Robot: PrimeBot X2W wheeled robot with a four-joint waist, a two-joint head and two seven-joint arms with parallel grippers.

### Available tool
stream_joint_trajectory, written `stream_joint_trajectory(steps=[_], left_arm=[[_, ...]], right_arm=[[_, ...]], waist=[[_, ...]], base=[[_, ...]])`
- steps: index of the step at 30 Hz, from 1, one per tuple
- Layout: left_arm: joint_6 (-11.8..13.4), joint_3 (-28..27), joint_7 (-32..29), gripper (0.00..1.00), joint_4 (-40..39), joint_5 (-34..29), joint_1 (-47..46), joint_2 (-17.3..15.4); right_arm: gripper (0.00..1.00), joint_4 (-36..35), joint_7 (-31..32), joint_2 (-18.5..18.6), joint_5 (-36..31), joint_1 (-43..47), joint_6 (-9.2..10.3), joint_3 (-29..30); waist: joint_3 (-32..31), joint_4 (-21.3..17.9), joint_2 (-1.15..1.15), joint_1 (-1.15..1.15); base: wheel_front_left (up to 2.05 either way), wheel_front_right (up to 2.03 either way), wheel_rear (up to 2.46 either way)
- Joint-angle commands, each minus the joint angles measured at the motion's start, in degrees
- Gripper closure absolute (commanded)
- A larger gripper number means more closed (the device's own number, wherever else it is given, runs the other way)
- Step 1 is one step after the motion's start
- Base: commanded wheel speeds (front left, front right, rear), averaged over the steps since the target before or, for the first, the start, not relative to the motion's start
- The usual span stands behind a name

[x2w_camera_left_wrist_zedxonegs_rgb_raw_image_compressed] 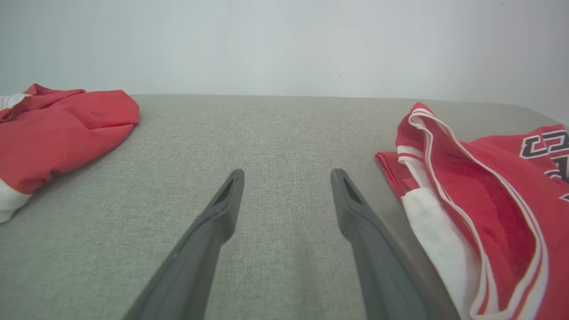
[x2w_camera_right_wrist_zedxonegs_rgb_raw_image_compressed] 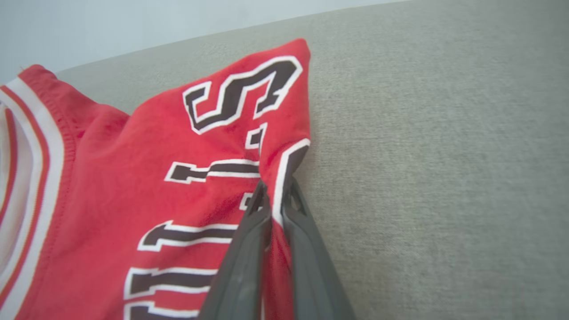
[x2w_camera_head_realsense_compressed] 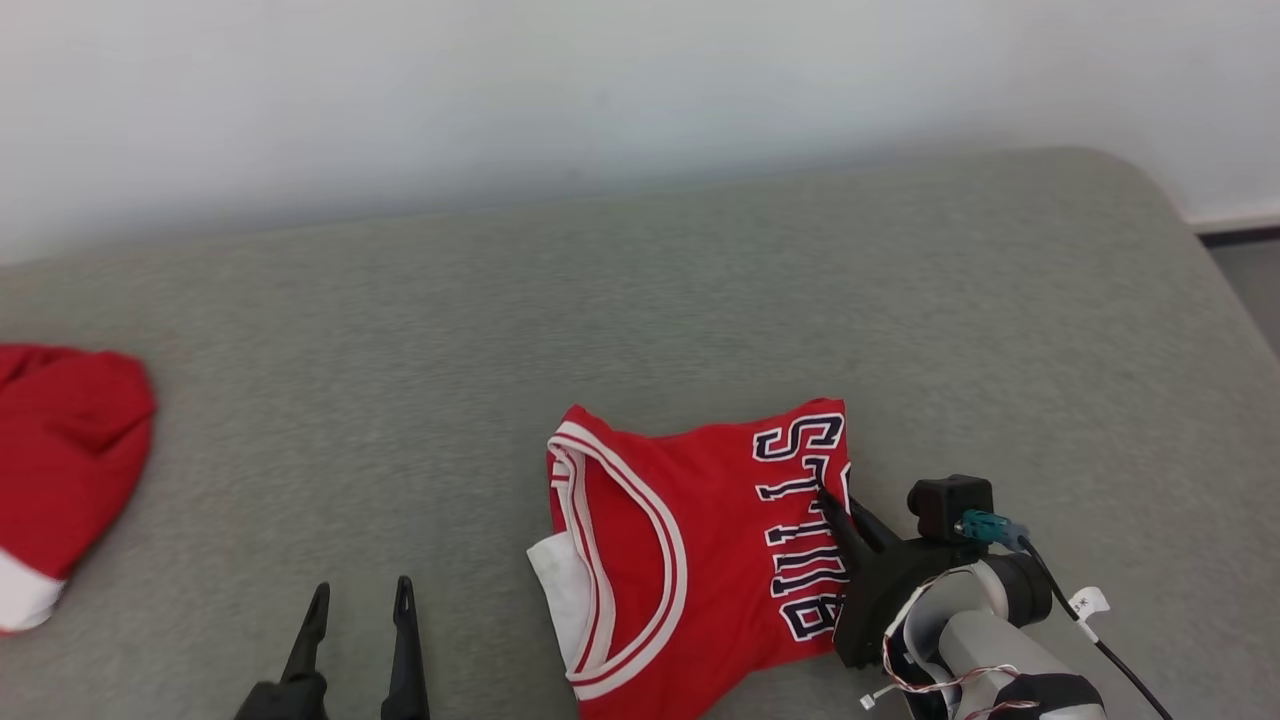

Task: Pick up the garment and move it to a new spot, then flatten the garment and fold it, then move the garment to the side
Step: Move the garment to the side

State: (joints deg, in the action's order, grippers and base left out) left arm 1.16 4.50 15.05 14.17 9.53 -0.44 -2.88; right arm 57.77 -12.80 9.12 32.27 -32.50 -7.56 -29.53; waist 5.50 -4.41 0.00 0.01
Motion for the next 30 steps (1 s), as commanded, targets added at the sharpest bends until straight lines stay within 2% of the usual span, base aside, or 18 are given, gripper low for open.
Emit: stream_joint_trajectory(steps=[1,7,12,17,26,28,30], left_arm=[[-0.2,-0.12,0.17,0.0,-0.05,-0.63,-0.9,0.0],[-1.31,-0.67,0.17,0.0,-0.08,-2.46,-3.37,-0.03],[-2.17,-0.79,0.18,0.0,0.22,-3.36,-5.57,-0.05],[-3.58,1.14,0.17,0.0,0.73,-4.38,-8.45,-0.11],[-3.63,1.58,0.17,0.0,-0.26,-5.8,-9.29,-0.08],[-3.48,1.74,0.17,0.0,-0.98,-6.14,-9.48,-0.09],[-3.43,2.29,0.18,0.0,-2.13,-7.4,-10.89,-0.09]], right_arm=[[1.0,0.03,-0.51,0.17,0.48,-0.53,0.17,0.1],[1.0,-0.15,-1.48,-0.4,2.24,-1.27,0.17,-0.5],[1.0,-0.79,-2.02,-0.53,3.71,-1.67,0.17,-1.19],[1.0,-1.5,-2.37,0.54,4.96,-1.3,0.17,-0.48],[1.0,-4.68,-2.4,0.76,2.31,-3.35,0.17,-0.57],[1.0,-4.89,-2.41,1.33,1.01,-4.88,0.17,-0.59],[1.0,-4.54,-2.42,2.14,-0.59,-8.17,0.17,0.79]], waist=[[1.87,-9.0,0.0,-0.01],[3.66,-18.77,0.0,-0.01],[5.33,-24.52,0.0,-0.01],[7.27,-25.41,0.0,-0.01],[9.73,-24.99,0.0,-0.01],[10.94,-23.5,0.0,-0.01],[13.27,-20.33,0.0,-0.01]], base=[[0.0,0.0,0.0],[0.0,0.0,0.0],[0.0,0.0,0.0],[0.0,0.0,0.0],[0.0,0.0,0.0],[0.0,0.0,0.0],[0.0,0.0,0.0]])
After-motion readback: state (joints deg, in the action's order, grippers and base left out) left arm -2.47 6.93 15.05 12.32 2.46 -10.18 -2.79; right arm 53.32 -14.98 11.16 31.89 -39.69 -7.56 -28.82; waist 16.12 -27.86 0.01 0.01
